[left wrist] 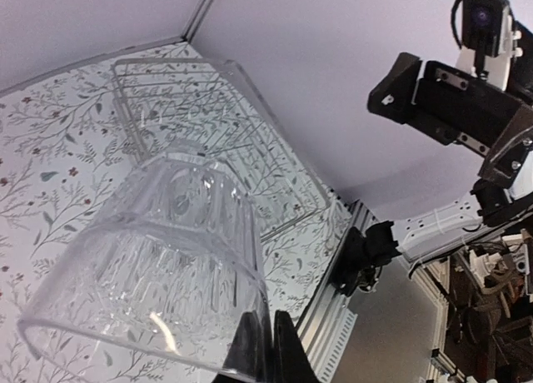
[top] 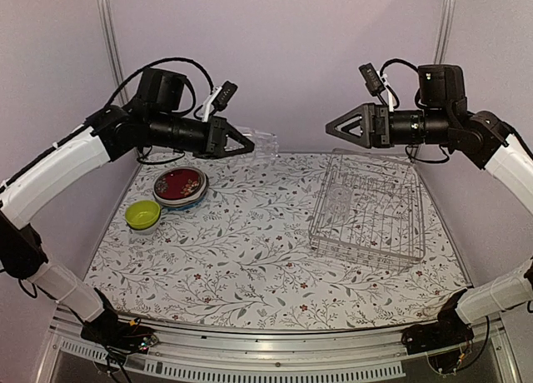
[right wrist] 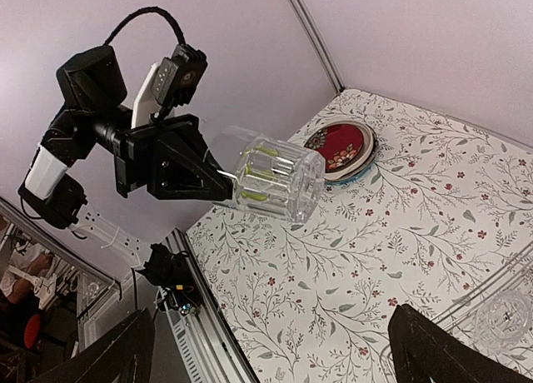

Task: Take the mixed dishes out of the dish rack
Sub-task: Place the cup at the center of the board.

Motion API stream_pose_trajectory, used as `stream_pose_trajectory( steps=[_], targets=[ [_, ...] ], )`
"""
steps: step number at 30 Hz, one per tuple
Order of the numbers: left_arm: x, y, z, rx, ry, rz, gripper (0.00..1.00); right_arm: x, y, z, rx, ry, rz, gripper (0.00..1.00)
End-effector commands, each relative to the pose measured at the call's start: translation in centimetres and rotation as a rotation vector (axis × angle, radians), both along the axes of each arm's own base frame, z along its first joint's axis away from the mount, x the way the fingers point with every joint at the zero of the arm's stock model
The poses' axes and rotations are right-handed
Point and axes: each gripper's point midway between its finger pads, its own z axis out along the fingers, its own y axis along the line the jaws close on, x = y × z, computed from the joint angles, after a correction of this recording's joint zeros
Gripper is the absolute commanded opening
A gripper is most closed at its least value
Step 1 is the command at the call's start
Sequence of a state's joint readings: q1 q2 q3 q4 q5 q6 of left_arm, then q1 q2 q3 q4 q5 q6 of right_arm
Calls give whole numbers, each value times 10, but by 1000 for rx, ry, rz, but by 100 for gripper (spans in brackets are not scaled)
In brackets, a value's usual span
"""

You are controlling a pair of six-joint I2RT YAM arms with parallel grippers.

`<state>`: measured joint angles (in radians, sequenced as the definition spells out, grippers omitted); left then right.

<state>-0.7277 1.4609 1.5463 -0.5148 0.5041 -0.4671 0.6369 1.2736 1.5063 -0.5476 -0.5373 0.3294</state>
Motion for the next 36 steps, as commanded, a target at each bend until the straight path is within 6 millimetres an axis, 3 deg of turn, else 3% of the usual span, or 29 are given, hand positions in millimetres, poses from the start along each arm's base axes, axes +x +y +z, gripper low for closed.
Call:
stream_pose_trajectory(
  steps=[1,4,11,17,25,36],
  targets=[
    [21,50,-63,378,77,130,0,11,-17,-26,-104,32,-85,99],
    [31,74,-95,563,128,178,0,13,-17,-32,-122,43,-85,99],
    [49,121,-144,924,167,244,0,16,-20,-44,-153,53,-99,99],
    [58,136,-172,1069,189,226,0,14,-19,-48,-160,51,-89,99],
    [58,163,-227,1275,294,148,0,15,-19,-59,-180,67,-88,99],
    [53,181,-266,1368,385,103,0,16,-20,-66,-193,70,-88,99]
  ],
)
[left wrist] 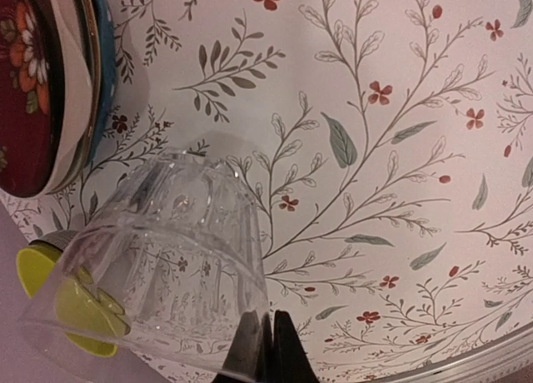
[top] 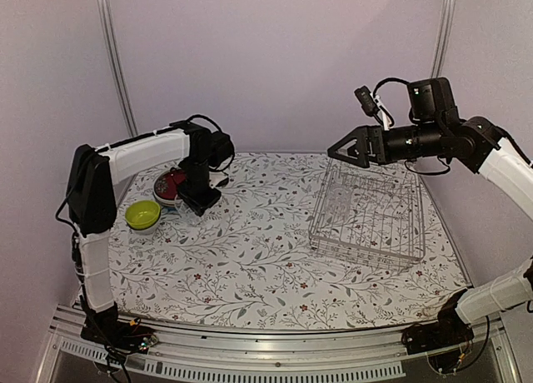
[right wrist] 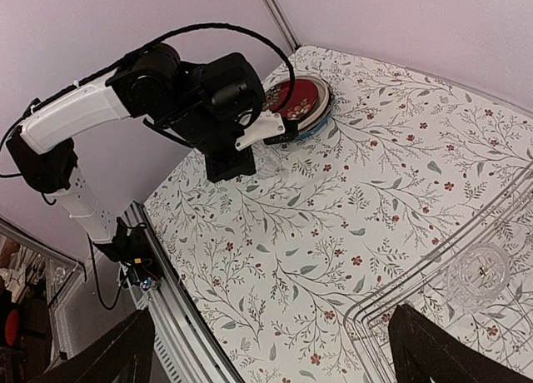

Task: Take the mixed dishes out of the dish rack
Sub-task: Place the cup at the center of the board.

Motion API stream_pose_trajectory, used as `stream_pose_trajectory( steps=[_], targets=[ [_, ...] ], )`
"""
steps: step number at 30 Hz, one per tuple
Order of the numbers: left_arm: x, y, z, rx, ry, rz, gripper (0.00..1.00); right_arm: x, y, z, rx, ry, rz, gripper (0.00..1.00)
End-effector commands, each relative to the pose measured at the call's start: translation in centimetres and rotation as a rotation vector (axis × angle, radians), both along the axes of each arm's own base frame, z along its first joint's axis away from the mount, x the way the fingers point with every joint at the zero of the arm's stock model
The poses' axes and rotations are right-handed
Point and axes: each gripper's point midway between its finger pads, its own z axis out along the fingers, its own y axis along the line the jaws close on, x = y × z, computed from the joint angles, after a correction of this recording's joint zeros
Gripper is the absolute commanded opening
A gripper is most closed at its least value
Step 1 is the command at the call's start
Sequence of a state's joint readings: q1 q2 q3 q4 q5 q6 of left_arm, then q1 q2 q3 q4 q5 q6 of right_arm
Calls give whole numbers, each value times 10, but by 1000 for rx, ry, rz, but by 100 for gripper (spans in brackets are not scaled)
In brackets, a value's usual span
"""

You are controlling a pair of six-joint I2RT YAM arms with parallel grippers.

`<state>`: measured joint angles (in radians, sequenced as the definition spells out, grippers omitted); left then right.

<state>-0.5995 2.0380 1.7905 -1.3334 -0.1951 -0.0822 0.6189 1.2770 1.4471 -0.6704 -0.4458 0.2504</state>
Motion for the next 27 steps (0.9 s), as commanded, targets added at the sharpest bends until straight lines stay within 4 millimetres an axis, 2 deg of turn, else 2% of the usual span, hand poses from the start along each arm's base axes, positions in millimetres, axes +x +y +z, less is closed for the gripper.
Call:
stream_pose_trajectory(
  steps=[1,11,18,22,27],
  targets=[
    [-19,22,-9,69,106,3,0,4,-2,-10,-26,8,-12,99],
    [-27,15,-29,20,195,-1,3,6,2,-12,-18,19,-1,99],
    [-25,18,-38,21,216,11,3,6,1,-12,-19,17,-6,99],
    [-26,18,-41,26,228,11,14,5,1,-12,-18,18,-2,99],
    [-26,19,-33,23,204,11,33,5,2,-11,-17,19,4,99]
  ],
)
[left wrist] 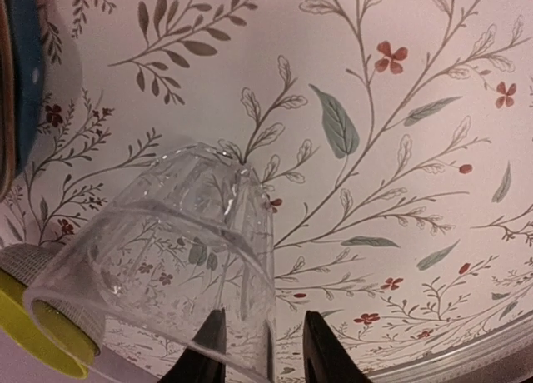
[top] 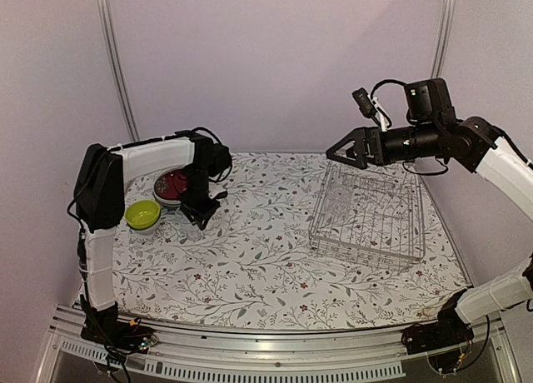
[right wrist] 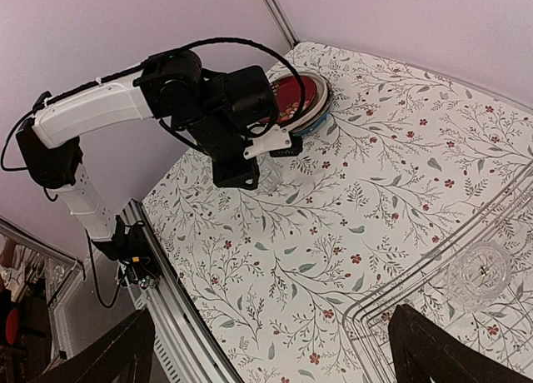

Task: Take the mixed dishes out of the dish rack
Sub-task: Place the cup at the center of the board, then grab the cup from the dish rack.

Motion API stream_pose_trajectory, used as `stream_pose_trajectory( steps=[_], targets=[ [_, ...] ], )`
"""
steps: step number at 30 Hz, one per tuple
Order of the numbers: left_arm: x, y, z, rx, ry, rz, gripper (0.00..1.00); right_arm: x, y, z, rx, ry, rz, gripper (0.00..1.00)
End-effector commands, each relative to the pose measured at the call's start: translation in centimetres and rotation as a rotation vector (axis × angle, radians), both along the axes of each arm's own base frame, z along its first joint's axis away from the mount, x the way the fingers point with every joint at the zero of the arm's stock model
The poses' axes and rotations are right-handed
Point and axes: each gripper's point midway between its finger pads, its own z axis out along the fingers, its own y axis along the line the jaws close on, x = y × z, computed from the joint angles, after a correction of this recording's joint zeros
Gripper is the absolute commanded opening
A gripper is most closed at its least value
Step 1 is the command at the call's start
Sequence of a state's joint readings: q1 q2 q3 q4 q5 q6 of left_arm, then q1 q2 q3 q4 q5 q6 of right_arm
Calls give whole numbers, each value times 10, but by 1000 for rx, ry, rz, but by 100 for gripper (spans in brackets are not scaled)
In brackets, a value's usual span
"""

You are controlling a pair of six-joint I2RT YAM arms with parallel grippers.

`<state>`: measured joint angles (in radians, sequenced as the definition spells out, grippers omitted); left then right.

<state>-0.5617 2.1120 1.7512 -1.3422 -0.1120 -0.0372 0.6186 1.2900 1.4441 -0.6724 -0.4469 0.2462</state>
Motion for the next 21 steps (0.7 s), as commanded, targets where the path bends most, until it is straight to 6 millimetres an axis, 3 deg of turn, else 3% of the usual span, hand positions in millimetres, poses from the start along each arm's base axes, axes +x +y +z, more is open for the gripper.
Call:
stream_pose_trajectory(
  steps=[1,3,5,10,21],
  targets=[
    [-13,11,6,25,45,10,36,3,1,-6,-6,10,3,99],
    [-12,11,11,23,31,14,45,4,2,-7,-7,15,3,99],
    [-12,11,17,21,16,12,64,4,2,-8,-6,19,5,99],
    [-10,11,42,5,-54,14,98,3,0,-10,-11,23,-2,99],
    [-3,15,106,-42,-247,21,100,6,-7,-16,-50,17,-37,99]
  ],
)
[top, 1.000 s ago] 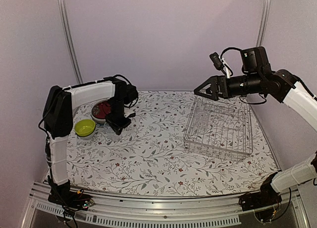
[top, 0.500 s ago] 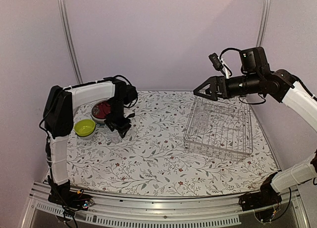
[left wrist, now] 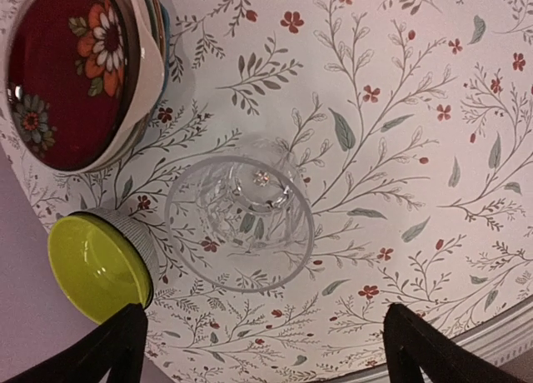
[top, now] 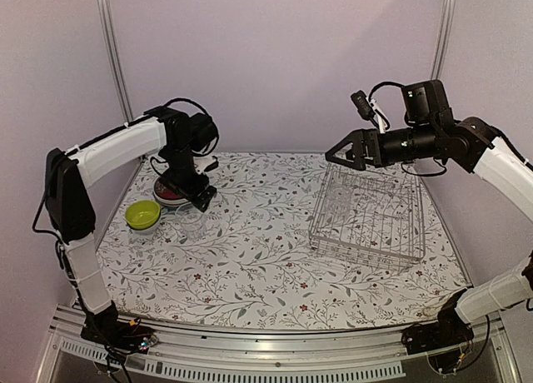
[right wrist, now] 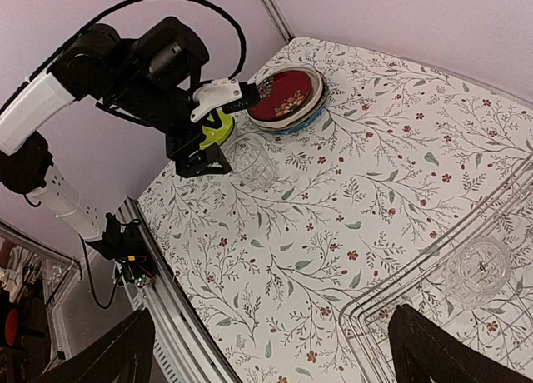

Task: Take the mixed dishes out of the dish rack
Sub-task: Grab the cup from the dish rack.

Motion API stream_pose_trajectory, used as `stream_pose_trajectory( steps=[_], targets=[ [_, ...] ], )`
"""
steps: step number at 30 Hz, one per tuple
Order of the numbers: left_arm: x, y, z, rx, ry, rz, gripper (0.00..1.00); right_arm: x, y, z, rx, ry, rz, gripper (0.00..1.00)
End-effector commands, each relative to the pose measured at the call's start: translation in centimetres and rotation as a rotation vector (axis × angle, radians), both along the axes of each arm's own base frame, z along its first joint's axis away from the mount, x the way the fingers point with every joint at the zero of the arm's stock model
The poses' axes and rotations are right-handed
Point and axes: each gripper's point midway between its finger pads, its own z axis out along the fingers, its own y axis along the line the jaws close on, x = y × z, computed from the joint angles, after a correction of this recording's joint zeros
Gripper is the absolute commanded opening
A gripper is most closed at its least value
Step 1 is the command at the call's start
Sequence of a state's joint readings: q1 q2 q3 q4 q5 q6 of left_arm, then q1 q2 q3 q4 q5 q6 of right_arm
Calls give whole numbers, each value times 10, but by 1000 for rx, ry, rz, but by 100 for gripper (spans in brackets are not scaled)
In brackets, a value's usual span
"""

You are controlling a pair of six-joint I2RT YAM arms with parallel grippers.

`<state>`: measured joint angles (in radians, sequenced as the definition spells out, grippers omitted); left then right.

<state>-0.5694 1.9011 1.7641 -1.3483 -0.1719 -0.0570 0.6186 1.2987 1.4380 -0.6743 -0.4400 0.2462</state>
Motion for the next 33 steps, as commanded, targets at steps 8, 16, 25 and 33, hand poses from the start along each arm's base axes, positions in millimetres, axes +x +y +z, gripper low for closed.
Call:
stream_pose_trajectory(
  steps=[8,16,25,33],
  targets=[
    [3,11,100,-137,-322,73,100,6,-24,-18,-103,-23,-96,99],
    [6,11,160,-433,-692,133,100,14,-40,-26,-178,-44,-172,99],
    [-8,28,185,-617,-824,206,100,24,-51,-40,-284,7,-213,99],
    [1,15,147,-589,-646,203,100,40,-69,-50,-283,69,-243,99]
  ],
)
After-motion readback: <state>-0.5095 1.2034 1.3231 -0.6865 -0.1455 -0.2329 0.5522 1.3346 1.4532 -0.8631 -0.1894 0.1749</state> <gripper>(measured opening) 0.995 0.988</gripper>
